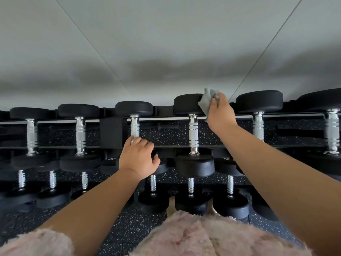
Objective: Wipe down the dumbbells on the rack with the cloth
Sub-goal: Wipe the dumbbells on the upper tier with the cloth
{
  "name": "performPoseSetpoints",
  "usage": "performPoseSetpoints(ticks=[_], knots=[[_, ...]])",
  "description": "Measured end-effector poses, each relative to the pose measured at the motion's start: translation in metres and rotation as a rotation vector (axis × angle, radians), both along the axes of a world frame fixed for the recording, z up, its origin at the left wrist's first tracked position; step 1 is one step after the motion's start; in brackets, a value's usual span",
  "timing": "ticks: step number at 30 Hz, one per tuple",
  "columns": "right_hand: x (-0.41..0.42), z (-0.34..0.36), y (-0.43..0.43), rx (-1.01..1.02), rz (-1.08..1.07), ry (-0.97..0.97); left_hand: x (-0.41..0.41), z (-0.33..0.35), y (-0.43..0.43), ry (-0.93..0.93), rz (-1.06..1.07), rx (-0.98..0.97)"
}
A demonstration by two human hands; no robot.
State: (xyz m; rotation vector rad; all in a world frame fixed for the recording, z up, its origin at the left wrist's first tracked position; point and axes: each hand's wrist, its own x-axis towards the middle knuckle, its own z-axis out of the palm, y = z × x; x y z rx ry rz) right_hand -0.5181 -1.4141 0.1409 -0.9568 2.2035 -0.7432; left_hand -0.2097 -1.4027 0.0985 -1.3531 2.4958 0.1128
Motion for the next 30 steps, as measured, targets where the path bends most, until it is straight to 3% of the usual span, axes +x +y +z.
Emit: performPoseSetpoints(ticks=[4,8,11,14,16,17,22,25,27,30], knots=[[0.024,0.013,0.000,-0.249,0.307,0.152,0.001,-0.003,0.000,0.025,0.000,-0.007],[0.012,0.003,-0.005,-0.261,0.397,0.160,0.002,-0.003,0.000,0.029,-0.002,-0.008],[-0.004,0.005,-0.013,-0.180,0.322,0.255,0.003,-0.004,0.001,0.052,-0.008,-0.021],[-0.017,0.012,-0.028,0.060,-0.010,-0.154,0.006,-0.007,0.001,0.095,-0.030,-0.051],[-0.014,0.020,-0.038,0.143,-0.085,-0.140,0.007,-0.007,0.001,0.113,-0.037,-0.072],[-0.008,0.026,-0.038,0.068,-0.063,-0.106,0.006,-0.007,0.001,0.120,-0.037,-0.080],[0.029,0.037,-0.033,-0.235,0.590,0.254,0.005,-0.007,0.002,0.110,-0.033,-0.083],[0.015,0.028,-0.038,-0.248,0.717,0.378,0.004,-0.004,0.002,0.110,-0.016,-0.084],[0.004,0.026,-0.038,-0.202,0.638,0.240,0.003,-0.004,0.002,0.121,-0.010,-0.090],[-0.012,0.019,-0.037,-0.149,0.337,0.000,0.006,-0.007,0.002,0.155,-0.010,-0.111]])
